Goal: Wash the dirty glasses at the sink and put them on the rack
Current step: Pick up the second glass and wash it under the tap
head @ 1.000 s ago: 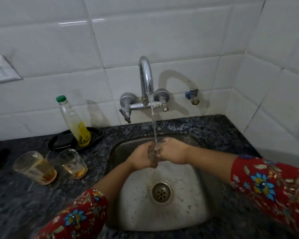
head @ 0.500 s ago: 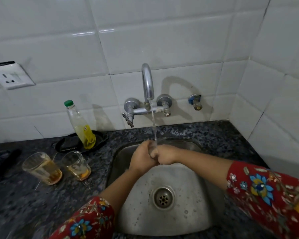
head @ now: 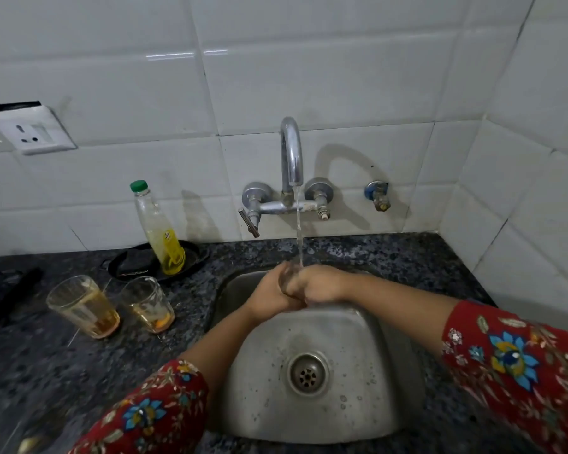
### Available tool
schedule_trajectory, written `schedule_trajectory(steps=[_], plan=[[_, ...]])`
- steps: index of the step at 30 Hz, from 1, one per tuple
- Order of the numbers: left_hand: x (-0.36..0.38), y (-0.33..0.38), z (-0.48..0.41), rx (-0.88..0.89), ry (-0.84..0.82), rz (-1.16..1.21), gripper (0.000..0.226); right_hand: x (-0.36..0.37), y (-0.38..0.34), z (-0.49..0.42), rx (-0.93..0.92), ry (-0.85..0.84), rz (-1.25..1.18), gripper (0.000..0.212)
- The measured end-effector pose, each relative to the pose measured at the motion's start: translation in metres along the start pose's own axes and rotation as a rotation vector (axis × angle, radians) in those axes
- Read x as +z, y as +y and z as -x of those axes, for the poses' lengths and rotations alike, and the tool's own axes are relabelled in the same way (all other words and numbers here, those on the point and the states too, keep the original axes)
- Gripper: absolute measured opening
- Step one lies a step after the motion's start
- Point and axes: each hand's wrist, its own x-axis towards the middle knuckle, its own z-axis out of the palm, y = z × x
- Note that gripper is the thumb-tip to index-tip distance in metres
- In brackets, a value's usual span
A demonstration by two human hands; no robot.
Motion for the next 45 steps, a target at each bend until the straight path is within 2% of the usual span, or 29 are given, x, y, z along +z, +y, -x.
schedule_trajectory(steps=[3,4,5,7,9,10,12,14,16,20,24,27,29,31,32,35,37,38,40,42,44,45], plan=[[-0.011,-0.007,-0.005,0.013,-0.213,-0.084,0.071,0.009,0.023,-0.004,-0.207,0.125,0.673,0.018],[-0.011,-0.009,-0.005,0.009,-0.219,-0.136,0.072,0.013,0.028,-0.005,-0.236,0.158,0.743,0.019],[-0.007,-0.008,-0.004,0.014,-0.194,-0.164,0.066,0.014,0.025,-0.003,-0.224,0.16,0.696,0.019],[0.007,-0.005,0.002,-0.012,-0.046,-0.189,0.05,0.014,0.011,0.002,-0.034,0.132,0.396,0.015],[0.017,0.002,0.007,-0.094,0.147,-0.26,0.055,0.02,0.0,0.001,0.217,0.035,-0.144,0.022],[0.02,0.005,0.009,-0.111,0.207,-0.324,0.059,0.022,-0.003,0.001,0.262,0.027,-0.432,0.029],[0.021,0.009,0.009,-0.099,0.217,-0.54,0.062,0.017,-0.005,0.006,0.27,0.03,-0.892,0.032],[0.014,0.012,0.01,-0.072,0.135,-0.844,0.064,0.014,-0.007,0.014,0.336,0.069,-1.244,0.026],[0.004,0.011,0.012,-0.087,0.028,-1.038,0.069,0.02,-0.01,0.018,0.397,0.109,-1.457,0.019],[0.0,0.015,0.02,-0.224,-0.222,-1.395,0.069,0.06,-0.02,0.011,0.535,0.05,-1.748,0.022],[0.005,0.02,0.021,-0.32,-0.337,-1.742,0.049,0.088,-0.038,0.003,0.699,0.142,-1.961,0.027],[0.006,0.024,0.02,-0.345,-0.375,-1.798,0.046,0.101,-0.046,0.001,0.768,0.235,-2.032,0.025],[0.003,0.029,0.019,-0.363,-0.379,-1.7,0.052,0.1,-0.05,0.003,0.737,0.332,-1.976,0.026],[-0.003,0.028,0.017,-0.382,-0.357,-1.45,0.063,0.1,-0.051,0.005,0.622,0.509,-1.724,0.028],[-0.007,0.025,0.015,-0.387,-0.332,-1.252,0.063,0.099,-0.049,0.008,0.521,0.614,-1.556,0.03],[-0.018,0.016,0.012,-0.399,-0.276,-0.415,0.051,0.1,-0.022,0.017,0.124,0.874,-0.844,0.031],[-0.019,0.012,0.01,-0.36,-0.321,-0.02,0.048,0.092,0.005,0.023,-0.03,0.869,-0.299,0.033],[-0.017,0.012,0.008,-0.342,-0.348,0.066,0.049,0.086,0.015,0.025,-0.061,0.844,-0.162,0.033],[-0.008,0.01,0.006,-0.324,-0.316,0.137,0.05,0.071,0.018,0.028,-0.054,0.822,-0.095,0.032],[0.009,0.014,0.003,-0.327,-0.156,0.065,0.041,0.06,0.008,0.022,0.047,0.823,-0.132,0.044],[0.024,0.02,0.005,-0.325,0.06,-0.297,0.042,0.047,-0.012,0.012,0.262,0.8,-0.228,0.054],[0.028,0.021,0.006,-0.305,0.14,-0.514,0.048,0.038,-0.02,0.008,0.379,0.746,-0.31,0.051]])
